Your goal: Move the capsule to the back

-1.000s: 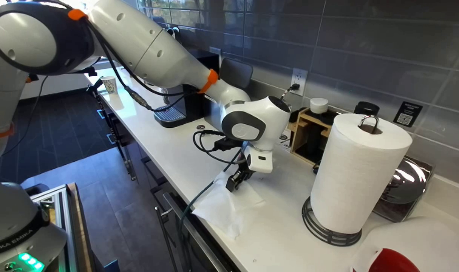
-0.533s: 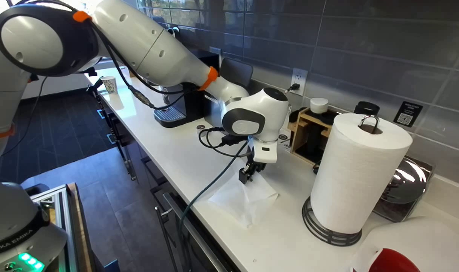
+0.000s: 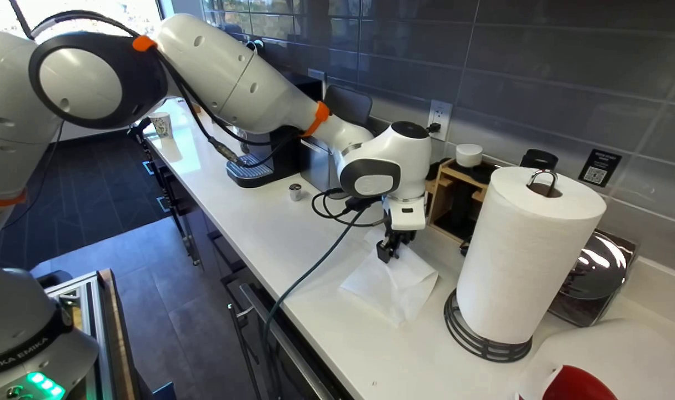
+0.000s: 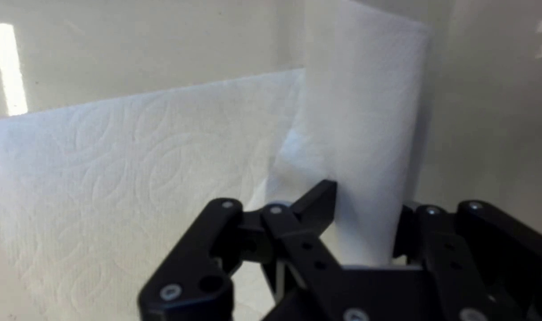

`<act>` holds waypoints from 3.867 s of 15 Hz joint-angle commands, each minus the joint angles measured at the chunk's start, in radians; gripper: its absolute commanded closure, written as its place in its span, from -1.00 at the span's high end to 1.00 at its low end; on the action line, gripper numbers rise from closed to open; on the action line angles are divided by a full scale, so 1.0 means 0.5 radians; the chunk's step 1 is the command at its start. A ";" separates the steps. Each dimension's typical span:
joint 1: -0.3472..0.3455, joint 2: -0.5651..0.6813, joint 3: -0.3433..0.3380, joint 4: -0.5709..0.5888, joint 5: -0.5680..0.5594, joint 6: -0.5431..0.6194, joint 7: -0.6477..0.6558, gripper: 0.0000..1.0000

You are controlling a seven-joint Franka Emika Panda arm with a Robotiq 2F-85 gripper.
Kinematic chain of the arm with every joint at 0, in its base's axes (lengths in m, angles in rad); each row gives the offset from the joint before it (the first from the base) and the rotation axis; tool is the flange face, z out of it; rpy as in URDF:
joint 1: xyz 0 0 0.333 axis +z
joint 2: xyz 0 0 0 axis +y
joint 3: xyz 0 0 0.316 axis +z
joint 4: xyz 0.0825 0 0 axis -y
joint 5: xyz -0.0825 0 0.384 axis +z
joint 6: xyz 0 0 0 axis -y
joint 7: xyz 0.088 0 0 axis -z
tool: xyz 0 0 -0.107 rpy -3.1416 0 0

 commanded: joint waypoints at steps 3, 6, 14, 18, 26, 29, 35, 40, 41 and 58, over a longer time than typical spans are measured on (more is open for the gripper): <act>-0.030 -0.081 0.004 -0.053 -0.011 -0.227 0.028 -0.95; -0.060 -0.327 -0.002 -0.318 0.002 -0.307 -0.087 -0.95; 0.028 -0.928 -0.225 -0.771 -0.562 -0.703 0.008 -0.95; 0.038 -1.065 -0.259 -0.860 -0.929 -0.722 0.419 -0.95; -0.021 -0.690 -0.205 -0.615 -1.175 -0.748 0.784 -0.95; -0.048 -0.405 -0.178 -0.420 -1.101 -0.762 0.628 -0.95; -0.012 -0.581 -0.210 -0.565 -1.131 -0.743 0.695 -0.95; -0.070 -0.516 -0.170 -0.579 -1.143 -0.177 0.233 -0.95; -0.093 -0.499 -0.157 -0.580 -1.097 -0.110 0.106 -0.95; -0.124 -0.167 0.065 -0.331 -0.541 0.095 -1.138 -0.95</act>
